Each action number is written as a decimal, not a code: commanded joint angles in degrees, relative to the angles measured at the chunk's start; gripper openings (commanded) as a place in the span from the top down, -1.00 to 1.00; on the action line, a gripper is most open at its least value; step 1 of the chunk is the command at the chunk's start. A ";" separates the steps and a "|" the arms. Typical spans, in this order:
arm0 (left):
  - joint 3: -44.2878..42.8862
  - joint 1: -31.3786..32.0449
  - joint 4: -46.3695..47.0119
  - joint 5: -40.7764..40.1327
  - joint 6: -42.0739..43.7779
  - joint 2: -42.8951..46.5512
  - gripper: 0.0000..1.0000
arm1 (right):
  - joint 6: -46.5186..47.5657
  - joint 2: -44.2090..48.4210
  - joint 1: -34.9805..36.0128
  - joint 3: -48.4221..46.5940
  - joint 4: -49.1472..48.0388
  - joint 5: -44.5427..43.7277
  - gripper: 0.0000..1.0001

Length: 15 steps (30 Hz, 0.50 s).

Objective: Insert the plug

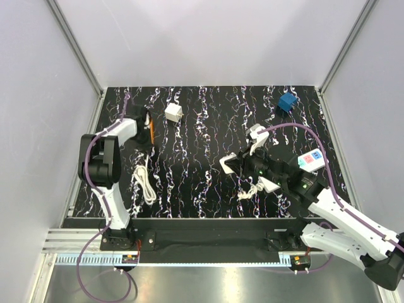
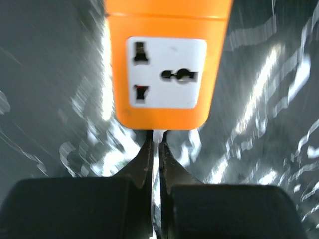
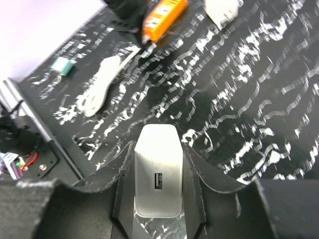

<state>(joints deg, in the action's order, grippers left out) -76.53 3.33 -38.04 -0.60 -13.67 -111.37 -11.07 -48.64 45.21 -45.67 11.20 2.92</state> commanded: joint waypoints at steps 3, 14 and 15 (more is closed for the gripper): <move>7.43 6.94 -4.50 -4.66 -3.81 8.61 1.00 | -3.51 0.30 0.14 -3.37 2.60 -5.38 1.00; 16.50 25.40 0.68 -0.89 -6.01 21.28 1.00 | -4.58 -0.66 0.14 -4.34 6.72 -9.86 1.00; 16.94 26.28 0.86 -0.89 -6.36 21.98 1.00 | -4.40 -0.75 0.14 -4.51 6.90 -10.38 1.00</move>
<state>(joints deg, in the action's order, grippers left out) -60.49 27.86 -39.57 -2.63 -18.52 -92.86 -15.46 -48.95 45.21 -46.85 18.55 -3.84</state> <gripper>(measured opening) 0.025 0.408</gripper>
